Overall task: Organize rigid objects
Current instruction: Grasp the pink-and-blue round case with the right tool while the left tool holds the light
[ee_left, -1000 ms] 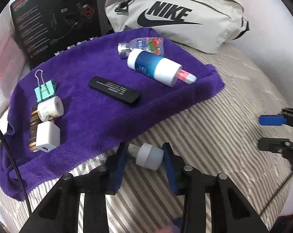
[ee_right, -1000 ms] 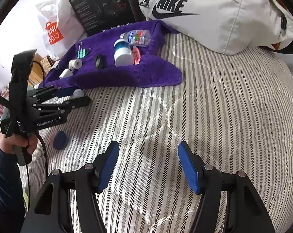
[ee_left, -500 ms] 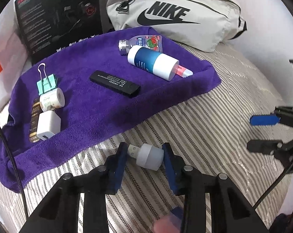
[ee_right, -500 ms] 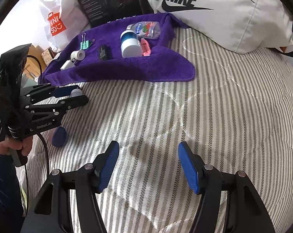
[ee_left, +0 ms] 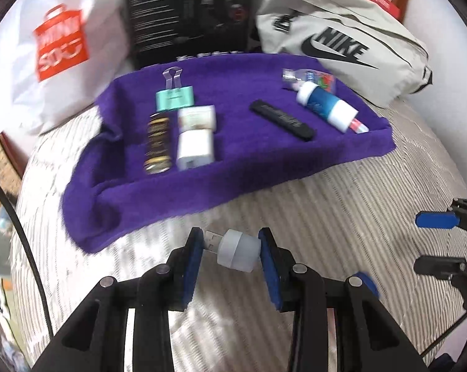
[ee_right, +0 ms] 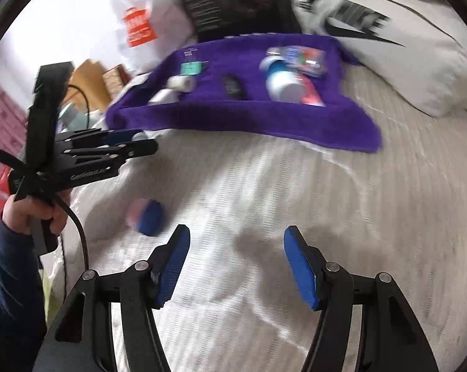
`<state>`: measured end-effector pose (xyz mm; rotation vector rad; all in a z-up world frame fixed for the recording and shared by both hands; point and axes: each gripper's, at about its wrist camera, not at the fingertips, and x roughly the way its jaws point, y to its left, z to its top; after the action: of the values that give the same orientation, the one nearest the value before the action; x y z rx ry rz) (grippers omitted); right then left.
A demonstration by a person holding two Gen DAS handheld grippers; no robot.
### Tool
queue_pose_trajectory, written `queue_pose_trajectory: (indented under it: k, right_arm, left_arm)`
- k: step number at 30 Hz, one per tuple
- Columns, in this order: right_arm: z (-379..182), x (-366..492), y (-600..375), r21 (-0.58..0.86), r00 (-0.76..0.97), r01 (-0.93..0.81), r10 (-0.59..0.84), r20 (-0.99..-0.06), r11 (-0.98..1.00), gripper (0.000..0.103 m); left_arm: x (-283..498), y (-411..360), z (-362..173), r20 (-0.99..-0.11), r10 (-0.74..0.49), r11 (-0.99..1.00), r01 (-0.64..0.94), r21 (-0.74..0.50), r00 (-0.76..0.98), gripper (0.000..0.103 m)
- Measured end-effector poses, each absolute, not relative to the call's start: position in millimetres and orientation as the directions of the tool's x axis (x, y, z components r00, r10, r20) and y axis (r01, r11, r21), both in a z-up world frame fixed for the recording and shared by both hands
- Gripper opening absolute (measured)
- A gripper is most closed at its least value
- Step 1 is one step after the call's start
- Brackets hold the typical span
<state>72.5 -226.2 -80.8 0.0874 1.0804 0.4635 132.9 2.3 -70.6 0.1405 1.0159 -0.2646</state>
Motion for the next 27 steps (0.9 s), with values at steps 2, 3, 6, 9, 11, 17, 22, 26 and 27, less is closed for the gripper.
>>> queue_pose_trajectory:
  k: [2,3,6,9,11,17,22,26,27]
  right_arm:
    - [-79,72,-212,0.292,0.38,-0.348,0.419,-0.825,0.891,0.063]
    - [-79,71,-205,0.293,0.378,-0.356,0.423,-0.823,0.888,0.063]
    - [-78,69,-186,0.312,0.373,-0.362,0.443,-0.815,0.879,0.063]
    - [-81,66,-169,0.317,0.379,-0.353,0.444,-0.812,0.88,0.063]
    - [-84,64,-157,0.316,0.378,-0.348,0.441,-0.814,0.883,0.063]
    - [-95,64,-129,0.244,0.404,-0.305,0.357,-0.842,0.921,0.062]
    - [-101,60,-107,0.124,0.477,-0.289,0.255,-0.841,0.949,0.062]
    - [-104,52,-100,0.024,0.514,-0.337,0.205,-0.833,0.941,0.052]
    - [-104,52,-105,0.038,0.505,-0.343,0.219,-0.835,0.939,0.048]
  left_arm:
    - [129,15,-71,-0.852,-0.143,0.966,0.257,-0.01,0.503,0.035]
    - [128,20,-72,-0.852,-0.143,0.968,0.25,-0.014,0.504,0.035]
    - [124,31,-73,-0.847,-0.148,0.973,0.23,-0.031,0.51,0.035]
    - [123,36,-74,-0.842,-0.166,0.971,0.235,-0.048,0.513,0.035]
    - [123,37,-75,-0.84,-0.178,0.968,0.243,-0.057,0.513,0.035]
    - [122,46,-75,-0.828,-0.217,0.964,0.247,-0.098,0.517,0.035]
    - [123,51,-77,-0.826,-0.216,0.966,0.235,-0.105,0.52,0.035]
    - [123,52,-79,-0.829,-0.214,0.966,0.237,-0.102,0.516,0.035]
    - [123,53,-80,-0.831,-0.214,0.966,0.238,-0.102,0.513,0.035]
